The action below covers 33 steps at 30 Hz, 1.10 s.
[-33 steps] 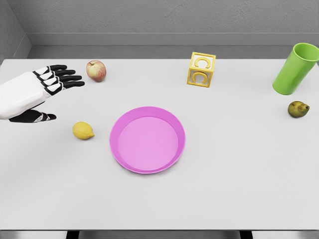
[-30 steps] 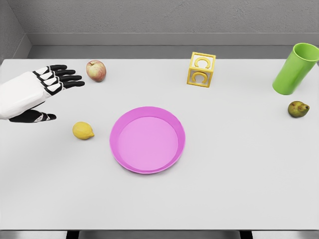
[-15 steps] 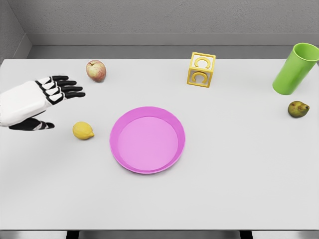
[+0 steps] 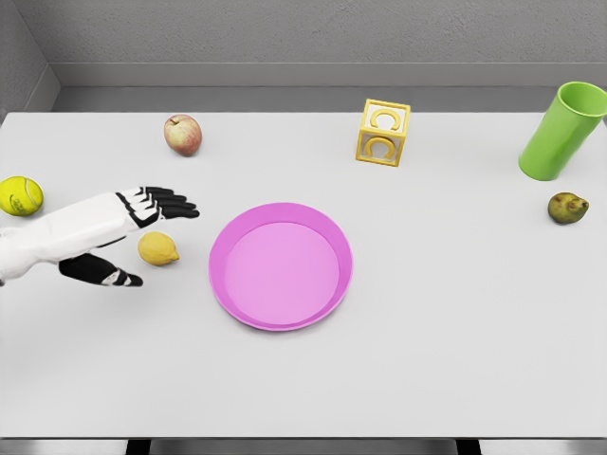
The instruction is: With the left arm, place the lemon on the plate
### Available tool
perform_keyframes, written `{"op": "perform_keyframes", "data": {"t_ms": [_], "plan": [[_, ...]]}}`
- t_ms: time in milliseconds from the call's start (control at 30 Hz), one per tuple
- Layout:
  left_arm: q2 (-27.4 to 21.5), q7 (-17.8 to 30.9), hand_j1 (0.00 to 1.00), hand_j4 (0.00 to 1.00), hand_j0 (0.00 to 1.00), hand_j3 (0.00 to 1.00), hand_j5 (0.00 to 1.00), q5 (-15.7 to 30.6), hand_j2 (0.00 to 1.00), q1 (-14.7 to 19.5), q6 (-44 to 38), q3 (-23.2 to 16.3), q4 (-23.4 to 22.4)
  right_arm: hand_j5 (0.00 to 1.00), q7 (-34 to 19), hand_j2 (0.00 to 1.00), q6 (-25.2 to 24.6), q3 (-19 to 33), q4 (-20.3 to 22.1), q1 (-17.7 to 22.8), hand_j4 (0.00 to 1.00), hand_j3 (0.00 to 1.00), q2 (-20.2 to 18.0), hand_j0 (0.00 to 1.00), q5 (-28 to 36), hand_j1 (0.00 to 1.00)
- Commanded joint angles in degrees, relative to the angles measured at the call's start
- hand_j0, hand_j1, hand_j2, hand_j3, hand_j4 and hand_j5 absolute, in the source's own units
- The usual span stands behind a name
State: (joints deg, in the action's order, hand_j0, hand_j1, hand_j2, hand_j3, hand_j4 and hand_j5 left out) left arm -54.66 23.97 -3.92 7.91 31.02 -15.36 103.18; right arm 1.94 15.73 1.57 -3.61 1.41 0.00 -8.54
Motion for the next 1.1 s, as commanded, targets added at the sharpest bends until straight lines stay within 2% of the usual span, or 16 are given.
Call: {"op": "perform_keyframes", "data": {"t_ms": [0, 167, 300, 567, 667, 800, 867, 1067], "plan": [[0.4, 1.1, 1.00, 1.00, 1.00, 1.00, 1.00, 2.4, 1.00, -0.1, -6.3, -0.5, 0.0, 1.00, 0.0, 1.00, 0.0, 0.0, 0.0, 0.0, 1.00, 1.00, 0.0, 1.00, 0.0, 1.00], [-0.4, 0.9, 1.00, 1.00, 1.00, 1.00, 1.00, 2.0, 1.00, 0.0, -16.9, -0.6, 0.0, 1.00, 0.0, 1.00, 0.0, 0.0, 0.0, 0.0, 1.00, 1.00, 0.0, 1.00, 0.0, 1.00], [-0.4, 0.9, 1.00, 1.00, 1.00, 1.00, 1.00, -0.3, 1.00, -0.1, -17.0, -2.0, 0.0, 1.00, 0.0, 1.00, 0.0, 0.0, 0.0, 0.0, 1.00, 1.00, 0.0, 1.00, 0.0, 1.00], [3.2, 0.8, 1.00, 1.00, 1.00, 1.00, 1.00, -0.3, 1.00, 0.3, -20.0, -4.3, -0.4, 1.00, 0.0, 1.00, 0.0, 0.0, 0.0, 0.0, 1.00, 1.00, 0.0, 1.00, 0.0, 1.00], [4.4, 0.8, 1.00, 1.00, 1.00, 1.00, 1.00, -0.4, 1.00, 0.4, -20.0, -4.4, -2.8, 1.00, 0.0, 1.00, 0.0, 0.0, 0.0, 0.0, 1.00, 1.00, 0.0, 1.00, 0.0, 1.00], [5.3, 0.8, 0.95, 0.95, 0.95, 0.95, 0.95, -0.5, 0.95, 0.7, -20.1, -4.4, -4.5, 1.00, 0.0, 1.00, 0.0, 0.0, 0.0, 0.0, 1.00, 1.00, 0.0, 1.00, 0.0, 1.00], [7.7, 0.8, 0.94, 0.94, 0.94, 0.94, 0.94, -2.7, 0.94, 1.7, -20.1, -4.4, -6.7, 1.00, 0.0, 1.00, 0.0, 0.0, 0.0, -0.1, 1.00, 1.00, 0.0, 1.00, 0.0, 1.00], [8.3, 0.8, 0.92, 0.92, 0.92, 0.92, 0.92, -3.3, 0.92, 1.9, -20.0, -4.9, -7.6, 1.00, 0.0, 1.00, 0.0, 0.0, 0.0, 0.0, 1.00, 1.00, 0.0, 1.00, 0.0, 1.00]]}}
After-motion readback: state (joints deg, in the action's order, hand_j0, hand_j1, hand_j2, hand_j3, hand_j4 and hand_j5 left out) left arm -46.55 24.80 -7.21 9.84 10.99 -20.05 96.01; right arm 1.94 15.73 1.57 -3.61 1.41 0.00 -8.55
